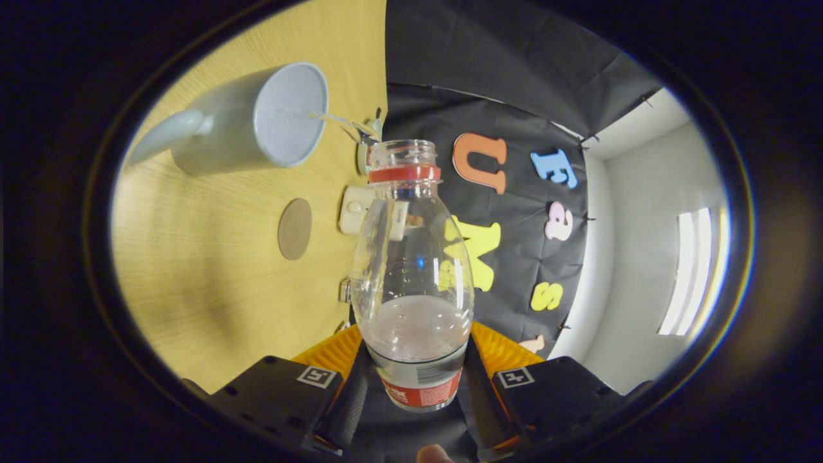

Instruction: Take the bottle from table, then pour the juice into the cup, finally place the bottle on the coaster

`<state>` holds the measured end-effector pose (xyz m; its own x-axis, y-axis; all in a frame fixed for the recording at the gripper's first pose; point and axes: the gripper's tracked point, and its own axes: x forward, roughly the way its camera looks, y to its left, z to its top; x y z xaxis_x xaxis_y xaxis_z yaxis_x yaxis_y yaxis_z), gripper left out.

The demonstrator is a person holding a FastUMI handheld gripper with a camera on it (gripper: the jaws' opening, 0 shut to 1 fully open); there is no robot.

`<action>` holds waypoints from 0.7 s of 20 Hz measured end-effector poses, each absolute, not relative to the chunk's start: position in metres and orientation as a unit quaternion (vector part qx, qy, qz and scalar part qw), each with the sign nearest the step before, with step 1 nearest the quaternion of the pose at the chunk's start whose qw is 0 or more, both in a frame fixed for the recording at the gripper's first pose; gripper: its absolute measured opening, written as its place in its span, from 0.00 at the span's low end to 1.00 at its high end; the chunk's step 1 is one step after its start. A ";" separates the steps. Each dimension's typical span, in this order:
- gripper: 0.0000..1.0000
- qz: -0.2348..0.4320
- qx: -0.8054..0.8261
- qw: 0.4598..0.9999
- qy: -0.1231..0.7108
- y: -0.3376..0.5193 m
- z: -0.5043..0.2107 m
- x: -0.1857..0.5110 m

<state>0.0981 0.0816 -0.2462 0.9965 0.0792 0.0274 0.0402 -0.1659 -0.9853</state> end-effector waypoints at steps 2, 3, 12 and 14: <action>0.76 0.014 -0.766 0.641 -0.043 0.084 -0.243 0.100; 0.76 0.013 -0.768 0.639 -0.044 0.084 -0.242 0.099; 0.76 0.012 -0.779 0.624 -0.061 0.090 -0.230 0.099; 0.76 0.011 -0.782 0.619 -0.064 0.091 -0.230 0.099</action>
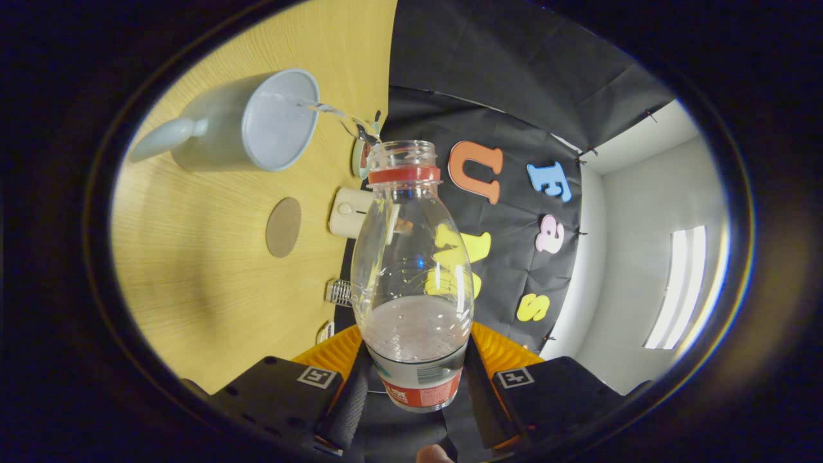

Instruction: Take the bottle from table, then pour the juice into the cup, finally place the bottle on the coaster

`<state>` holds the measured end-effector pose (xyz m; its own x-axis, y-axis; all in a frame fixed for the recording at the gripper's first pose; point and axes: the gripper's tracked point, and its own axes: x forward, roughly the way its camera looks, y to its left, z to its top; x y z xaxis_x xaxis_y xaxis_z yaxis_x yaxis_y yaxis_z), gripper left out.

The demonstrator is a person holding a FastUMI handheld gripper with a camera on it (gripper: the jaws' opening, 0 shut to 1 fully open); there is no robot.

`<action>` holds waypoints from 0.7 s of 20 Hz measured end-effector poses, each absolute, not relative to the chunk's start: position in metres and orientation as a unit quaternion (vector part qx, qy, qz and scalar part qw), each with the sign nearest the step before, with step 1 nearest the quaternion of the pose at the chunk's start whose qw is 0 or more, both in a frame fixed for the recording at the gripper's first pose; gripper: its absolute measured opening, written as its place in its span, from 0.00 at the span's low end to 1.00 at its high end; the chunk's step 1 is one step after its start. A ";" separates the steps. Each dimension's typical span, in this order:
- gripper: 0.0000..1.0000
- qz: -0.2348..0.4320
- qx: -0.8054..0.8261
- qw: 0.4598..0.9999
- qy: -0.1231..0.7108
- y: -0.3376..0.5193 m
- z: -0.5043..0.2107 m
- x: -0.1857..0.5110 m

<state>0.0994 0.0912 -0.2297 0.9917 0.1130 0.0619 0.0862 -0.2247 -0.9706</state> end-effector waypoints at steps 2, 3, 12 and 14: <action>0.76 0.011 -0.784 0.617 -0.064 0.091 -0.229 0.099; 0.76 0.011 -0.785 0.617 -0.064 0.091 -0.228 0.099; 0.76 0.007 -0.791 0.608 -0.069 0.092 -0.222 0.102; 0.76 0.007 -0.792 0.606 -0.068 0.091 -0.223 0.102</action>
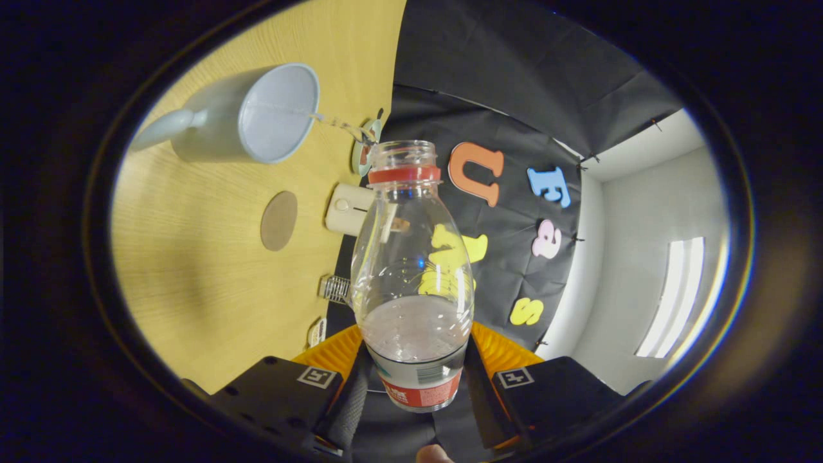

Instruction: Take the bottle from table, then pour the juice into the cup, finally place the bottle on the coaster

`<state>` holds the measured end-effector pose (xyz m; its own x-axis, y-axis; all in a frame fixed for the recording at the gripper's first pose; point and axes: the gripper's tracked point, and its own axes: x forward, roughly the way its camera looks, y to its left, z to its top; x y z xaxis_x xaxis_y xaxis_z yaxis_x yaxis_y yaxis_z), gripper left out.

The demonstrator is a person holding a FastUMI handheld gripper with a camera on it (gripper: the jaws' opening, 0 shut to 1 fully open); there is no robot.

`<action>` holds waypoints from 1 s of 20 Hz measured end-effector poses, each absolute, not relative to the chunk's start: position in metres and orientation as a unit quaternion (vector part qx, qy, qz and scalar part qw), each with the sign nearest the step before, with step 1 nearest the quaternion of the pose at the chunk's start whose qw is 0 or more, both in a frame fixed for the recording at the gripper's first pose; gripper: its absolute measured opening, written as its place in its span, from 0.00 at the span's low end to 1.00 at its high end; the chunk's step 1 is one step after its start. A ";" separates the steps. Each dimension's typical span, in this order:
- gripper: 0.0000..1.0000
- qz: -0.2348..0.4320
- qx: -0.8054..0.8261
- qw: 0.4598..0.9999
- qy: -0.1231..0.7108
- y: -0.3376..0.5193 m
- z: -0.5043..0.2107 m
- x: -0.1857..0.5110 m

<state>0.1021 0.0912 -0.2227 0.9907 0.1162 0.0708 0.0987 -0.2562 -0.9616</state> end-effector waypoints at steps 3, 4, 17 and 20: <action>0.76 0.007 -0.796 0.601 -0.068 0.092 -0.220 0.100; 0.76 0.006 -0.797 0.600 -0.068 0.091 -0.220 0.101; 0.76 0.002 -0.812 0.580 -0.062 0.091 -0.215 0.101; 0.76 0.002 -0.815 0.576 -0.063 0.093 -0.214 0.101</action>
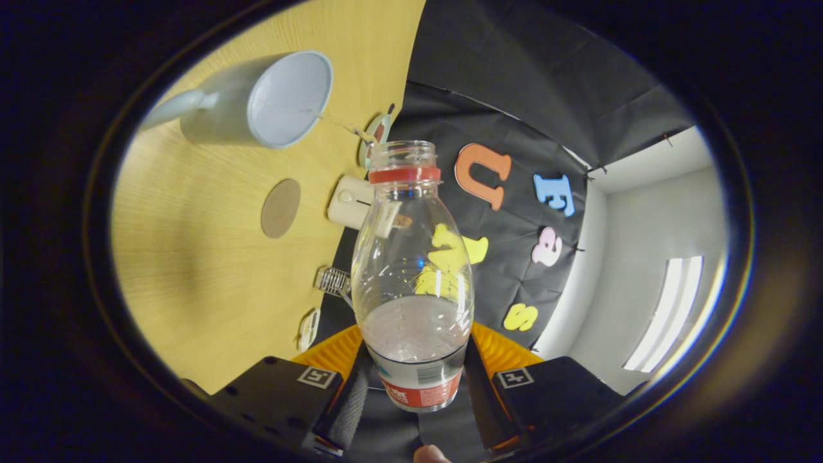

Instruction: Take the bottle from table, then pour the juice into the cup, finally place the bottle on the coaster

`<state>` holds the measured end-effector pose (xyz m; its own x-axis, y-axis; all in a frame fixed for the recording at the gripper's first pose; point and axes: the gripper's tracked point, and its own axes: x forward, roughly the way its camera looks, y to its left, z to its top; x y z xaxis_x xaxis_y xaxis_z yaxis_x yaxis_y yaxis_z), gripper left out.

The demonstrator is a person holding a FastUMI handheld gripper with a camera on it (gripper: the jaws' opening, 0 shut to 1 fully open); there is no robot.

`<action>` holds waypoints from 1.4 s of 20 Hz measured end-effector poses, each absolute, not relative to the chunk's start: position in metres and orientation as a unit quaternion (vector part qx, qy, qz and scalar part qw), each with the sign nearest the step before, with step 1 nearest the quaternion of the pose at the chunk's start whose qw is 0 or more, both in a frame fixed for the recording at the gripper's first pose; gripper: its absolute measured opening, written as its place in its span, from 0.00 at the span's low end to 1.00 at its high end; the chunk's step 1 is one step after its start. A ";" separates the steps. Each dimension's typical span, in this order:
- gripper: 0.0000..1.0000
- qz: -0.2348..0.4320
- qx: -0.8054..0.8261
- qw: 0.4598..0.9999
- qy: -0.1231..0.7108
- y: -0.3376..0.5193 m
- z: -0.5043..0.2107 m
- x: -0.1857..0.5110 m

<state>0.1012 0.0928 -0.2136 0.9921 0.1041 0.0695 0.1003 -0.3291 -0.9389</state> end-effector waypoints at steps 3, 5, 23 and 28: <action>0.76 0.002 -0.818 0.571 -0.065 0.093 -0.213 0.099; 0.76 0.001 -0.821 0.568 -0.065 0.095 -0.210 0.101; 0.76 -0.001 -0.821 0.567 -0.066 0.096 -0.208 0.099; 0.76 0.006 -0.807 0.588 -0.057 0.097 -0.213 0.098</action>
<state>0.0985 0.0966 -0.2132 0.9934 0.0992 0.0581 0.0858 -0.3023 -0.9493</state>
